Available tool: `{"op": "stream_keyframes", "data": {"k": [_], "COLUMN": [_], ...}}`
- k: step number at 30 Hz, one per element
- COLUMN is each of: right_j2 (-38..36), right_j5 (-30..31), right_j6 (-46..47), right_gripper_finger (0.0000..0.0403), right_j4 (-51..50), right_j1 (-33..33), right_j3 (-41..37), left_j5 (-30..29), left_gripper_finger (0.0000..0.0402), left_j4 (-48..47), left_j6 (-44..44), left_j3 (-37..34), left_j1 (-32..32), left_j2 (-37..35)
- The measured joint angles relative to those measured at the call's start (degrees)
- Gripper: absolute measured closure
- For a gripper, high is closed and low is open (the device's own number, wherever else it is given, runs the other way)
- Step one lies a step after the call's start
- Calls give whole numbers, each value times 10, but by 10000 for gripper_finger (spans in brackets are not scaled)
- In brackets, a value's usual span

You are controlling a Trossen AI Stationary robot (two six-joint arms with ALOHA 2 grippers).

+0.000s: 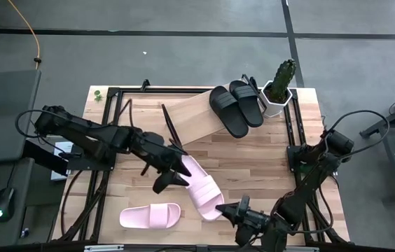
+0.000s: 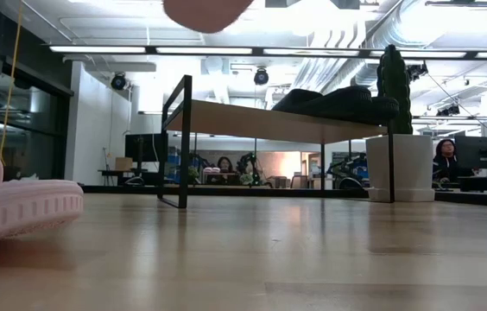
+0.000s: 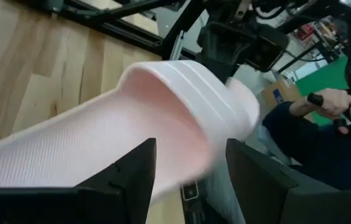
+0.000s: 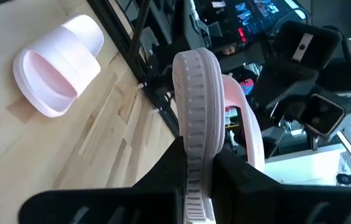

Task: Pick and place slides into the shelf
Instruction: Put the right pink slide on the shelf

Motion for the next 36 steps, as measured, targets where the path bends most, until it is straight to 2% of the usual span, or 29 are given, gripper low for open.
{"op": "stream_keyframes", "data": {"k": [11,20,29,36], "right_j2": [-47,-90,-142,-169], "right_j5": [14,-12,-38,-104], "right_j6": [90,189,194,171], "right_gripper_finger": [385,388,389,389], "right_j4": [-139,-260,-294,-295], "right_j1": [-17,-65,-118,-179], "right_j3": [0,-1,-17,-17], "left_j5": [4,5,5,5], "left_gripper_finger": [218,218,218,218], "left_j4": [3,4,4,3], "left_j6": [42,56,67,68], "left_j3": [0,0,0,0], "left_j1": [37,36,36,36], "left_j2": [-75,-89,-89,-89]}}
